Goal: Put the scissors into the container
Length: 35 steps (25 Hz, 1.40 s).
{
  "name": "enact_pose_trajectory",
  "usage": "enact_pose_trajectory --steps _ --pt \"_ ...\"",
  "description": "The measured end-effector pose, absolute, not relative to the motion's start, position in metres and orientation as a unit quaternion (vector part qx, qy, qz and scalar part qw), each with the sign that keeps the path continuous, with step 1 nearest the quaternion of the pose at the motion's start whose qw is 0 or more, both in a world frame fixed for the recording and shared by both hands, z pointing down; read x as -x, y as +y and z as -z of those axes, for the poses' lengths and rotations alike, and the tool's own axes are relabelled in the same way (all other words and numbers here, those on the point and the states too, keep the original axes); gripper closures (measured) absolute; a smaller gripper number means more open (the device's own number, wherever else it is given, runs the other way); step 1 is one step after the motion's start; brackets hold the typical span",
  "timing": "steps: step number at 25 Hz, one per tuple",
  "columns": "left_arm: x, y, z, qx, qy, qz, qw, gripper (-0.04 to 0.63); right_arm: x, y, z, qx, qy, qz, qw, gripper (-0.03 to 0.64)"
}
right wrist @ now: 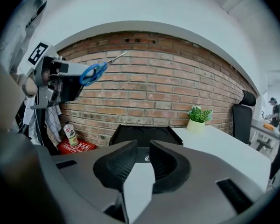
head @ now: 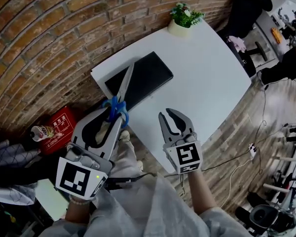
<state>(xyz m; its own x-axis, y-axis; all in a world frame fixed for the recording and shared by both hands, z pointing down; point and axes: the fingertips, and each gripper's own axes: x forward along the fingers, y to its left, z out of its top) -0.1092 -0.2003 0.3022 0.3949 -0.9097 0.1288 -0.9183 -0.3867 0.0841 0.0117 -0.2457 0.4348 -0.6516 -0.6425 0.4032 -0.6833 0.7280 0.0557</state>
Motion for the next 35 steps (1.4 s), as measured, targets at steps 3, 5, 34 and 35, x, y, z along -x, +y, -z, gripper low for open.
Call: enact_pose_trajectory --steps 3,5,34,35 --pt "0.114 -0.212 -0.308 -0.832 -0.548 -0.033 0.076 0.495 -0.006 -0.26 -0.452 -0.361 -0.905 -0.054 0.216 0.548" --pt "0.116 -0.219 -0.312 -0.832 -0.548 -0.035 0.079 0.495 -0.002 -0.268 -0.464 -0.354 -0.906 -0.058 0.225 0.512" --pt "0.145 -0.276 -0.345 -0.833 -0.537 -0.037 0.128 0.495 0.031 -0.325 -0.559 -0.318 -0.882 -0.093 0.336 0.522" --pt "0.144 -0.276 -0.346 -0.833 -0.536 -0.037 0.13 0.495 0.031 -0.325 -0.559 -0.319 -0.882 -0.093 0.335 0.522"
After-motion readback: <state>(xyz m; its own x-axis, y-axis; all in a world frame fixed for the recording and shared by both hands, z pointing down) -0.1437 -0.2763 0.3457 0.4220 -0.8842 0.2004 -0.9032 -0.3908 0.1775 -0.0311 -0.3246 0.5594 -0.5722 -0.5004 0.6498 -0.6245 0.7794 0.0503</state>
